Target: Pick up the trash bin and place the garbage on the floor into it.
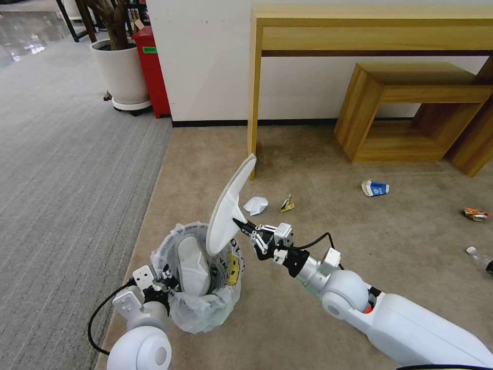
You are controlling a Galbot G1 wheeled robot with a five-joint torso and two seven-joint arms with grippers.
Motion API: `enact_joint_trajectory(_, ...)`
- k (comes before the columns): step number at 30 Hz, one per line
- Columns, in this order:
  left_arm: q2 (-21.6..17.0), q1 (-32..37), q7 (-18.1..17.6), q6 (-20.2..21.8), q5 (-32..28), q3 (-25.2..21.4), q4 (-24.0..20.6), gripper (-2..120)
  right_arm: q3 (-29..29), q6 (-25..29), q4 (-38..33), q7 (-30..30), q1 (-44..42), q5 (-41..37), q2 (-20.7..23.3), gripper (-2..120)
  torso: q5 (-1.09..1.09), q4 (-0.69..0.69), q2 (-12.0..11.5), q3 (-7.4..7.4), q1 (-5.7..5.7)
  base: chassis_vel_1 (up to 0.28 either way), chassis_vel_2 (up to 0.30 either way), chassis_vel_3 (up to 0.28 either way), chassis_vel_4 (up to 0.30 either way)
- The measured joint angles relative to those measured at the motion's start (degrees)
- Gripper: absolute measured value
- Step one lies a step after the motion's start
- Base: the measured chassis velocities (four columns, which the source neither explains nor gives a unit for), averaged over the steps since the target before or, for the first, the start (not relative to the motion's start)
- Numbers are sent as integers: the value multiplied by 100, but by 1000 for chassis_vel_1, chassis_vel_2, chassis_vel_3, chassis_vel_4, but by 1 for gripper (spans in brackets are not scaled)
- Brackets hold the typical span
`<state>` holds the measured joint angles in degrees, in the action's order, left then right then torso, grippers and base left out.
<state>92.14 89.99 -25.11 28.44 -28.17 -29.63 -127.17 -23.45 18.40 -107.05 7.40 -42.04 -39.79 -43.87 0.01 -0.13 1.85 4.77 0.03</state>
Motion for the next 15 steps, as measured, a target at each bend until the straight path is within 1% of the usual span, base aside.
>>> enact_joint_trajectory(6, 0, -1, 0, -8, -24, -11, -43, 1, -199, -133, -14, -93, 203, 307, 110, 0, -1, 0, 0, 0, 0, 0, 0, 0, 0)
enact_joint_trajectory(8, 0, -6, 0, -15, -26, -4, -52, 1, -356, -174, -1, -140, 302, 526, 181, 0, -1, 0, 0, 0, 0, 0, 0, 0, 0)
enact_joint_trajectory(15, 0, -18, 4, -17, -29, 6, -52, 1, -601, -227, 117, -220, 455, 1038, 179, 0, -1, -1, 0, 0, 0, 0, 0, 0, 0)
